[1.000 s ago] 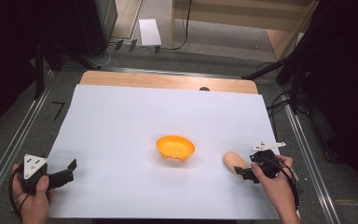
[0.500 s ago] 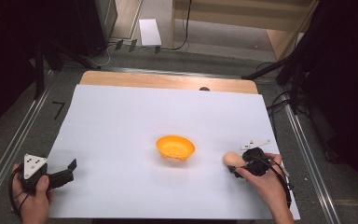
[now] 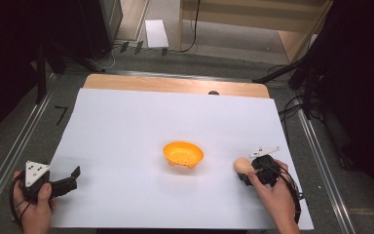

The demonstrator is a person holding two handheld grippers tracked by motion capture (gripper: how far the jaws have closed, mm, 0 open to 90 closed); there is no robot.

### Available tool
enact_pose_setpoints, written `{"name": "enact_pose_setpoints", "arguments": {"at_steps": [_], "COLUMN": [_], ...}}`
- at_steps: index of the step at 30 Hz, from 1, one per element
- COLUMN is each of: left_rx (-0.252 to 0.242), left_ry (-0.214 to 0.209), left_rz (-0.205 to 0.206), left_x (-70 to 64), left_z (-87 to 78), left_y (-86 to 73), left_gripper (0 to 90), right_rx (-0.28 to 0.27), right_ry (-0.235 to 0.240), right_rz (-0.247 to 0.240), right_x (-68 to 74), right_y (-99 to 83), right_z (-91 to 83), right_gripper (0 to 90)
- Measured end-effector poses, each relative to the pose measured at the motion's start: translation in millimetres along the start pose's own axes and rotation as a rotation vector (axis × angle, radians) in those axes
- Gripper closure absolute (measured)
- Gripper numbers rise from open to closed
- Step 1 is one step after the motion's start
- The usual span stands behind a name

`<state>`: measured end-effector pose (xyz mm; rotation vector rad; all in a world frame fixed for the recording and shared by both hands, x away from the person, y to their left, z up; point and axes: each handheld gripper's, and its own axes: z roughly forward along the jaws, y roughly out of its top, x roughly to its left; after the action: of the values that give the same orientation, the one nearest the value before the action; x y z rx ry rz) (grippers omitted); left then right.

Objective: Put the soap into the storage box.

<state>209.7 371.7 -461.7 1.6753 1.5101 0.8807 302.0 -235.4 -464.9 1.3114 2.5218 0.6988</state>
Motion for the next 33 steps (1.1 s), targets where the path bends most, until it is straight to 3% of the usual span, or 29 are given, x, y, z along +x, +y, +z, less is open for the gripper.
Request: {"name": "enact_pose_setpoints", "arguments": {"at_steps": [3,6,14,19,22,27,33], "left_rx": [0.001,0.002,0.007,0.003,0.002,0.002,0.005], "left_ry": [-0.001,-0.001,0.003,0.012,0.013,0.014,0.014], "left_rz": [-0.006,-0.005,-0.003,-0.01,-0.008,-0.007,-0.005], "left_x": [0.2,0.1,-0.2,0.5,0.6,0.3,0.2], "left_z": [0.4,0.4,0.6,0.6,0.1,0.2,0.2], "left_y": [0.0,0.0,0.3,0.1,0.1,0.1,0.2], "left_gripper": [0.0,0.0,0.0,0.0,0.0,0.0,0.0], "right_rx": [0.008,0.05,0.049,-0.016,-0.038,-0.073,-0.069], "right_ry": [-0.009,-0.019,0.018,0.061,0.082,0.094,0.116], "right_rz": [0.017,0.039,-0.023,-0.044,-0.069,-0.166,-0.232], "right_x": [1.2,2.6,-1.9,-8.3,-10.6,-6.0,3.1], "right_y": [0.5,6.3,7.4,8.1,11.8,19.7,30.8], "right_z": [-0.1,0.3,0.2,-10.5,-19.2,-24.1,-23.1], "right_gripper": [32.8,32.6,33.3,33.3,33.3,33.3,33.3]}}
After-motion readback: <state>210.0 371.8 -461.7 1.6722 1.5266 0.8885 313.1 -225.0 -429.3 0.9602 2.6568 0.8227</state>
